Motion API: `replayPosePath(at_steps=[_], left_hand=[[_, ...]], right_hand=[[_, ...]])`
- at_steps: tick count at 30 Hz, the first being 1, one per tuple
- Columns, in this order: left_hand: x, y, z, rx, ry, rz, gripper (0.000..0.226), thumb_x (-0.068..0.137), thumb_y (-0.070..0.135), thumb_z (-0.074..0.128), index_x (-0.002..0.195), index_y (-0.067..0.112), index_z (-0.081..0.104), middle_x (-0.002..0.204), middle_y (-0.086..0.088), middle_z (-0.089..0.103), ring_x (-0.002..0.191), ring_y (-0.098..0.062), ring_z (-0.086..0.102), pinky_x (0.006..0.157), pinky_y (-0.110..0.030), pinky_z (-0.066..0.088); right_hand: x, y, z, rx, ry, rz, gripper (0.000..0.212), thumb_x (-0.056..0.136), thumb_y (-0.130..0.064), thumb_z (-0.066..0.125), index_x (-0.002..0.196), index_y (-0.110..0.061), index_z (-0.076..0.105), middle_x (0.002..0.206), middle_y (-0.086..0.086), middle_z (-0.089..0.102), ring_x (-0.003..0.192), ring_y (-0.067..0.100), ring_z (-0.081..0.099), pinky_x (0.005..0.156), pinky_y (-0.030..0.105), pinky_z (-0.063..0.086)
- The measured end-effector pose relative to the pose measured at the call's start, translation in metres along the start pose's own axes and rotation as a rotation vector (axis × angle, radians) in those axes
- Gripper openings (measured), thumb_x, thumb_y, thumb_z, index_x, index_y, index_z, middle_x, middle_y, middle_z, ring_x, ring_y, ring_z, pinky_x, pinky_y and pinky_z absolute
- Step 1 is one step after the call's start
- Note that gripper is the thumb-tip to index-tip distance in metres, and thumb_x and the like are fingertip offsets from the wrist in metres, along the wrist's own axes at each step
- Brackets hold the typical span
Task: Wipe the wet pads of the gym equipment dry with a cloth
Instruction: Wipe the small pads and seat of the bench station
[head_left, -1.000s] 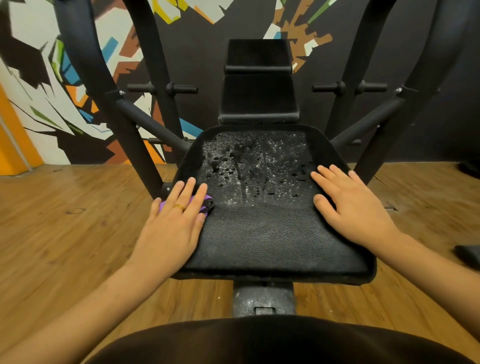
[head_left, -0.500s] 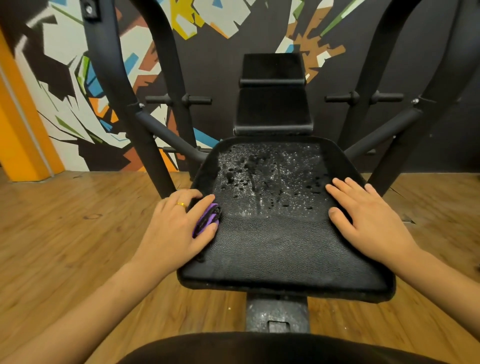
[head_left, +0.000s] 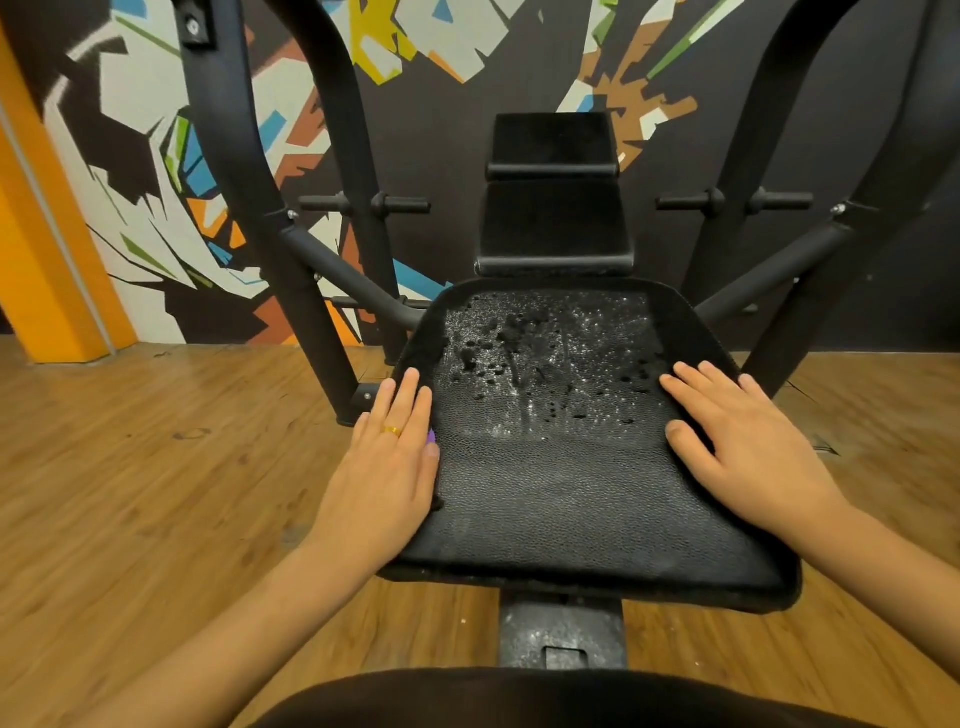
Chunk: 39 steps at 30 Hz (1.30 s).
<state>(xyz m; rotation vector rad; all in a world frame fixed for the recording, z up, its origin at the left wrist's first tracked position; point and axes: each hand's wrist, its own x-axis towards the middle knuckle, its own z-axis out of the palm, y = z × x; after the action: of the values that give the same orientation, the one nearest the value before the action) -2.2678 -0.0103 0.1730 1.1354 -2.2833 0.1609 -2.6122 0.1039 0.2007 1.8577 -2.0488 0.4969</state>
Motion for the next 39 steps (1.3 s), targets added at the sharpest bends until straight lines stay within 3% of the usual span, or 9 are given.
replayPosePath(at_steps=[5, 10, 14, 20, 32, 39], left_hand=[[0.034, -0.005, -0.008, -0.032, -0.080, 0.017, 0.055, 0.109, 0.027, 0.032, 0.160, 0.009, 0.020, 0.170, -0.004, 0.005, 0.157, -0.021, 0.001, 0.126, -0.045, 0.015], [0.080, -0.014, -0.013, -0.041, -0.131, 0.003, 0.054, 0.110, 0.024, 0.031, 0.160, 0.007, 0.019, 0.170, -0.008, 0.004, 0.156, -0.024, 0.000, 0.124, -0.035, 0.007], [0.061, -0.012, -0.015, -0.132, -0.130, -0.017, 0.053, 0.110, 0.025, 0.032, 0.161, 0.013, 0.020, 0.170, 0.001, 0.002, 0.156, -0.017, -0.004, 0.127, -0.039, 0.007], [0.023, -0.010, -0.013, -0.119, -0.098, 0.006, 0.054, 0.110, 0.030, 0.031, 0.161, 0.018, 0.020, 0.169, 0.007, 0.003, 0.155, -0.010, -0.006, 0.122, -0.024, 0.001], [0.147, -0.026, -0.009, -0.113, -0.235, 0.012, 0.053, 0.110, 0.021, 0.032, 0.159, 0.003, 0.020, 0.169, -0.013, 0.008, 0.156, -0.032, 0.005, 0.125, -0.042, 0.011], [0.091, -0.026, -0.016, -0.138, -0.204, 0.021, 0.054, 0.111, 0.023, 0.031, 0.161, 0.011, 0.017, 0.169, -0.001, 0.004, 0.156, -0.023, 0.000, 0.123, -0.033, 0.006]], right_hand=[[0.000, 0.000, 0.000, 0.008, 0.007, 0.000, 0.072, 0.095, -0.059, 0.019, 0.156, -0.024, 0.038, 0.163, -0.005, 0.031, 0.153, 0.015, 0.019, 0.124, 0.037, 0.007], [0.000, -0.001, -0.001, 0.018, 0.007, 0.004, 0.073, 0.095, -0.060, 0.019, 0.155, -0.024, 0.038, 0.163, -0.005, 0.031, 0.153, 0.014, 0.019, 0.124, 0.036, 0.007], [-0.001, -0.001, -0.001, 0.015, 0.006, 0.011, 0.072, 0.095, -0.060, 0.019, 0.156, -0.025, 0.038, 0.163, -0.006, 0.030, 0.153, 0.013, 0.018, 0.124, 0.035, 0.006], [0.000, -0.001, 0.000, -0.001, 0.010, 0.008, 0.072, 0.095, -0.059, 0.018, 0.155, -0.024, 0.039, 0.163, -0.004, 0.032, 0.153, 0.015, 0.020, 0.124, 0.037, 0.009], [-0.003, -0.002, -0.001, -0.006, 0.008, 0.020, 0.072, 0.095, -0.060, 0.018, 0.156, -0.026, 0.037, 0.163, -0.006, 0.030, 0.153, 0.012, 0.018, 0.124, 0.035, 0.006], [-0.003, -0.002, -0.001, -0.010, 0.007, 0.022, 0.072, 0.095, -0.060, 0.017, 0.156, -0.026, 0.037, 0.163, -0.006, 0.030, 0.153, 0.013, 0.018, 0.124, 0.035, 0.007]])
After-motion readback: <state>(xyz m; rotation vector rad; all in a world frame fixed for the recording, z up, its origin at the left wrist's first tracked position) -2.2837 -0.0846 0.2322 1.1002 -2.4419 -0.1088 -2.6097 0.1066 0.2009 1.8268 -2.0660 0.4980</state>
